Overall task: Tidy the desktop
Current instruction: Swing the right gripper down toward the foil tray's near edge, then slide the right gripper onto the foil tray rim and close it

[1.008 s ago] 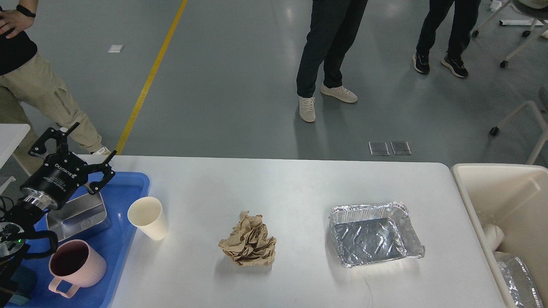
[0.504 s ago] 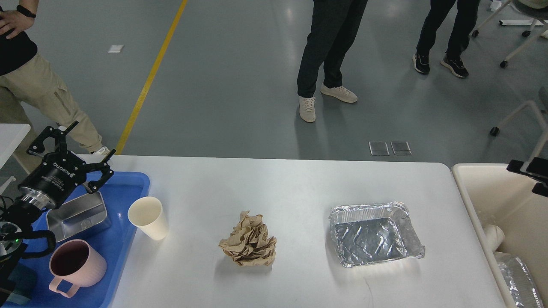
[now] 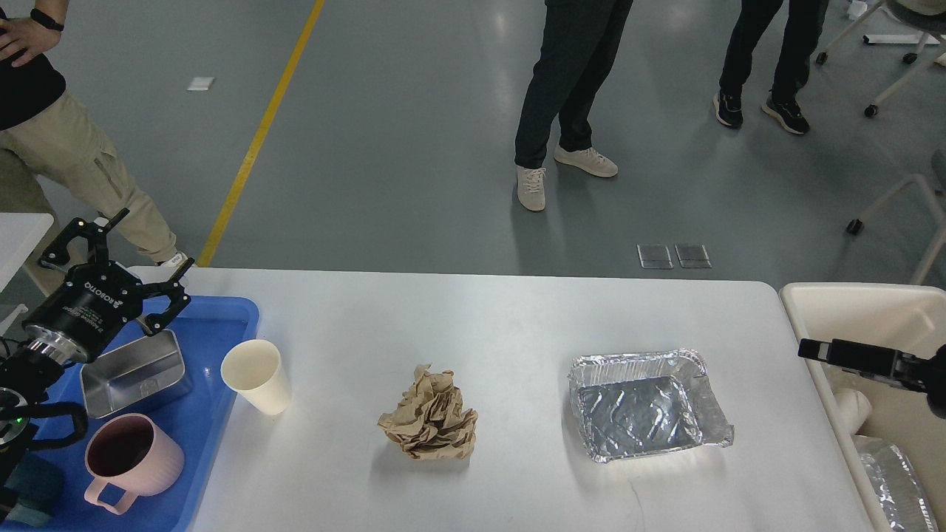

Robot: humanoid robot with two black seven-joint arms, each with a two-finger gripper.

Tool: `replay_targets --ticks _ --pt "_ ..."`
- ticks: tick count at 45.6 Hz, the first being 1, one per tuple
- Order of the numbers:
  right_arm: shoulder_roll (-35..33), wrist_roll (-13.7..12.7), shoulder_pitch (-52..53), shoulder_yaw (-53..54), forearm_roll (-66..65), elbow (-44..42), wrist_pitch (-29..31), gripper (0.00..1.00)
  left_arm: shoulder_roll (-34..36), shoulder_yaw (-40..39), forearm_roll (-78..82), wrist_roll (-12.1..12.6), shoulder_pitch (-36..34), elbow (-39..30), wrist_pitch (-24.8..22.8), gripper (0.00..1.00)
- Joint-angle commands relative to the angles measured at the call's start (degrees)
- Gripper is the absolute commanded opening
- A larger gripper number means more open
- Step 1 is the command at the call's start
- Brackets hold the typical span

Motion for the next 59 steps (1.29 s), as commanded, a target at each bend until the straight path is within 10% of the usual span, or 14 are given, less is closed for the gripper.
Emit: replay_targets --ticks 1,28,59 --pt "3.92 0.51 0.13 -1.96 -1.90 -2.58 0.01 1.00 0.99 -0.33 0.01 -0.08 0.41 -0.01 -1.21 0.97" --pt "20.27 0.69 0.48 -3.54 -2.17 -15.68 0.01 1.00 2.31 -4.19 0.01 -0.17 4.72 -0.01 -5.43 0.97" --pt "23.70 3.68 0.13 -3.72 -2.17 -22.80 -0.43 1.00 2.92 -6.30 0.01 -0.17 7.36 0.08 -7.45 0.97"
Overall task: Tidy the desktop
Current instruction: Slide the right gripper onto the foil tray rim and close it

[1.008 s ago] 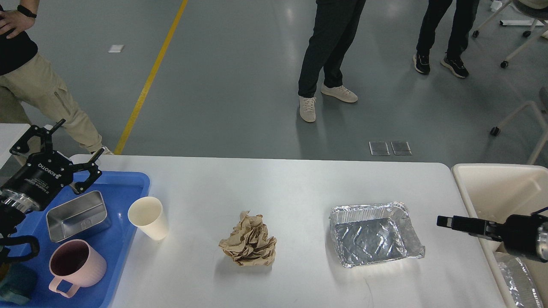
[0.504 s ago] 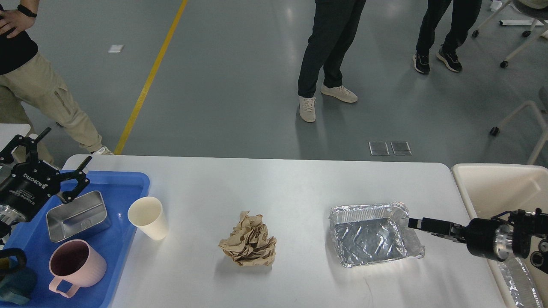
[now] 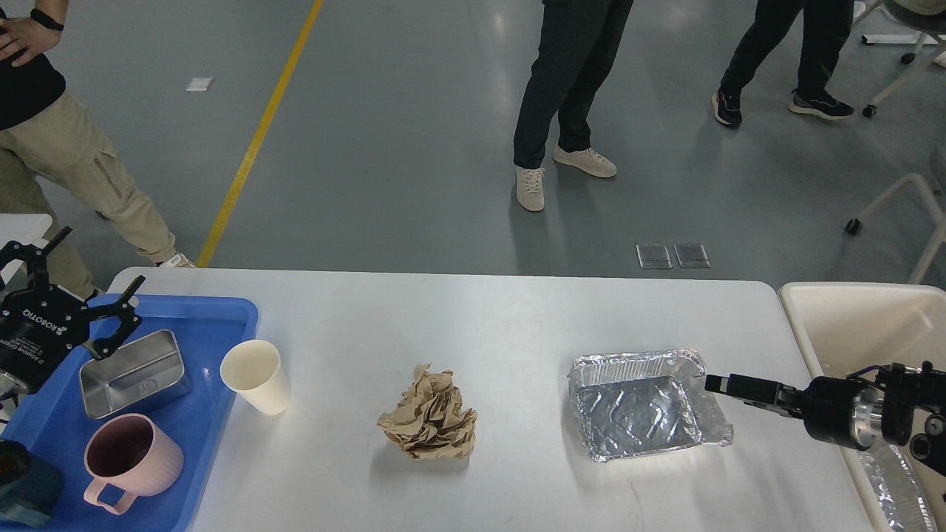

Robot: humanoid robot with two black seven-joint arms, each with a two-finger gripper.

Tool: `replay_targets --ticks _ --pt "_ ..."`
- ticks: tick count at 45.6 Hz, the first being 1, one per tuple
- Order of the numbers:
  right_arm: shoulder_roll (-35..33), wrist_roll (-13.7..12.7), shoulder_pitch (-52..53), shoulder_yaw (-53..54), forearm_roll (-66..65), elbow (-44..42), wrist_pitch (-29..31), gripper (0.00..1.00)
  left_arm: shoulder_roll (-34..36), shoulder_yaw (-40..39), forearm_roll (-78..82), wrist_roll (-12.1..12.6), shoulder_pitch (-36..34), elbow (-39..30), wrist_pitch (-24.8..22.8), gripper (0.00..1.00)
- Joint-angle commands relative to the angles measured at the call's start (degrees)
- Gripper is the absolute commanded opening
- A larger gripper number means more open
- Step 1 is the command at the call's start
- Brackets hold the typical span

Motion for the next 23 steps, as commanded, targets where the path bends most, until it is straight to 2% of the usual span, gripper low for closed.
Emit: replay_targets --ticks 1,23 --pt "0.96 -0.05 -0.23 -0.05 0.15 -1.88 -0.07 1.00 -0.15 0.06 0.00 0.00 0.29 0.09 -0.03 0.97" --pt "5.53 -0.05 -0.41 0.04 1.03 -6.10 -0.42 1.00 -0.15 -0.03 0.00 0.00 1.35 0.00 -0.12 0.97"
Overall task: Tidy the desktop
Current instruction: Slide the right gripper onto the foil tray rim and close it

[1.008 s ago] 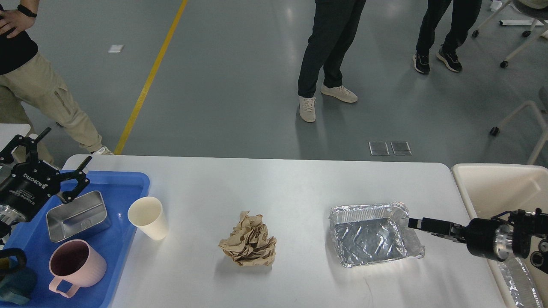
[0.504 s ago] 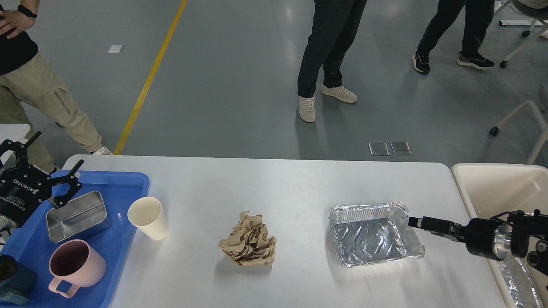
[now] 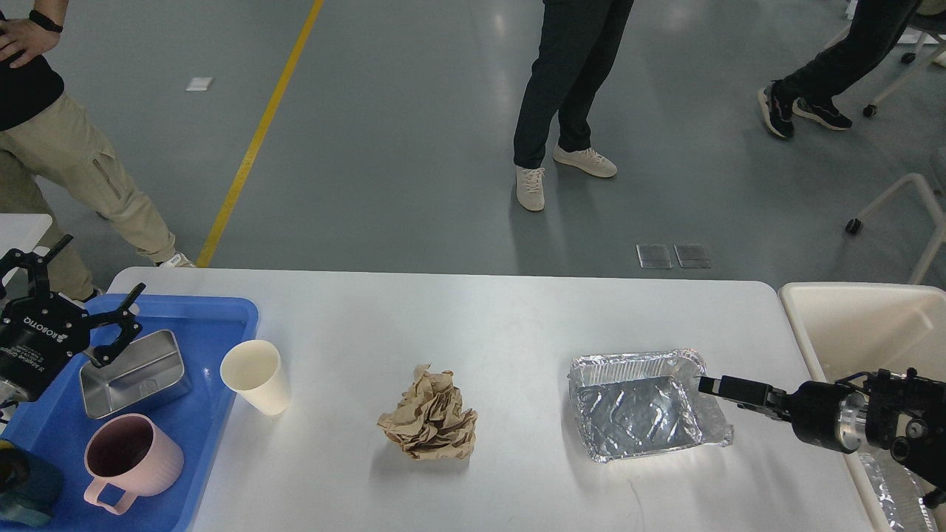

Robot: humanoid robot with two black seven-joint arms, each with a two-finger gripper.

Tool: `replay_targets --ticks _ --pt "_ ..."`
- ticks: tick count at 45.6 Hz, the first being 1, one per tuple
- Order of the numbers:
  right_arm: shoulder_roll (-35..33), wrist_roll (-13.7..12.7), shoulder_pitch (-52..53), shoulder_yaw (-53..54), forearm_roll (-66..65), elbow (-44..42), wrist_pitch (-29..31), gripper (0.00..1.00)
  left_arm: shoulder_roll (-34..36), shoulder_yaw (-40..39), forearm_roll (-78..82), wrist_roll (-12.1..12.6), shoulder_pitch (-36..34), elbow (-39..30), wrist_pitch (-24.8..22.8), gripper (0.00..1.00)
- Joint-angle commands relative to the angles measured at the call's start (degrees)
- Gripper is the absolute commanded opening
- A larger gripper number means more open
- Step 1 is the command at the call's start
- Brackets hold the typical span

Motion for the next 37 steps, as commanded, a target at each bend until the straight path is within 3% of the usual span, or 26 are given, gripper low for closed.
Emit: replay_targets --ticks 1,37 --pt "1.09 0.00 -0.02 0.05 0.07 -0.76 -0.14 1.00 0.00 0.00 0.06 0.00 0.17 0.08 -0.10 0.97" --pt "3.20 0.00 0.42 0.05 0.16 -3.13 -0.23 1.00 -0.09 -0.35 -0.02 0.18 0.61 -0.01 -0.36 0.97"
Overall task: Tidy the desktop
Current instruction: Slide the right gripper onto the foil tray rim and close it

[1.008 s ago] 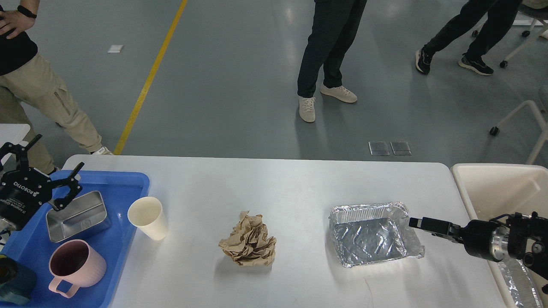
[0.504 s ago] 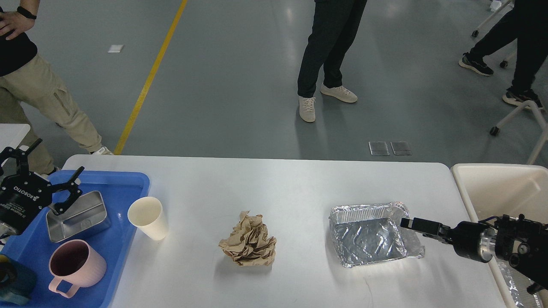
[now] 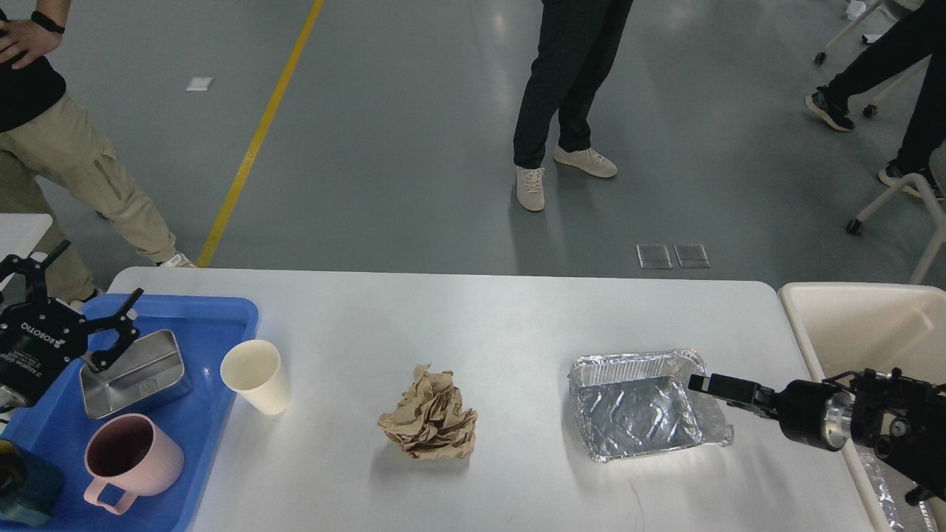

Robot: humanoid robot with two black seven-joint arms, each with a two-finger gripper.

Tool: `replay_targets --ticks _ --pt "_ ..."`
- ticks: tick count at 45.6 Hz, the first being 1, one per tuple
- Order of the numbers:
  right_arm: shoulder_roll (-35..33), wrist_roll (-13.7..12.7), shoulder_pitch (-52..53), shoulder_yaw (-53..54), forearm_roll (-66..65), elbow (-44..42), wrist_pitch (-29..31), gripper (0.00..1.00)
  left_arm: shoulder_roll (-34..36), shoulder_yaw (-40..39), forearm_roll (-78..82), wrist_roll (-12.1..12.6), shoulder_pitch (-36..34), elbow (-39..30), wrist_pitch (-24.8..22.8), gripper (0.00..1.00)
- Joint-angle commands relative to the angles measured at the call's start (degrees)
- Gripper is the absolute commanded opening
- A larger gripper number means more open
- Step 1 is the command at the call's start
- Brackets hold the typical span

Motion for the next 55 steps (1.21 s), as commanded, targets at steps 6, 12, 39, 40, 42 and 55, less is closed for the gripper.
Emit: replay_targets --ticks 6,12,39,40,42,55 --pt "0.46 0.00 0.07 0.00 0.00 -0.92 0.07 1.00 -0.11 0.00 0.00 -0.09 0.10 -0.02 -0.15 0.97" --pt "0.55 0.00 0.07 0.00 0.00 -0.92 0.07 1.00 -0.20 0.00 0.00 -0.09 0.01 -0.02 0.12 0.97" --pt "1.69 0.00 0.15 0.00 -0.09 -0.92 0.07 1.00 -0.38 1.23 0.44 0.09 -0.60 -0.02 0.64 0.97" --pt "1.69 0.00 0.15 0.00 0.00 -0.92 0.16 1.00 -0.47 1.23 0.61 0.09 -0.78 -0.02 0.73 0.97" --pt "1.69 0.00 0.24 0.00 -0.09 -0.92 0.16 1.00 -0.55 1.23 0.88 0.09 -0.87 -0.02 0.73 0.97" --pt "2.04 0.00 0.06 -0.97 -0.18 -1.53 0.25 1.00 -0.82 1.23 0.97 0.09 -0.87 -0.20 0.56 0.97"
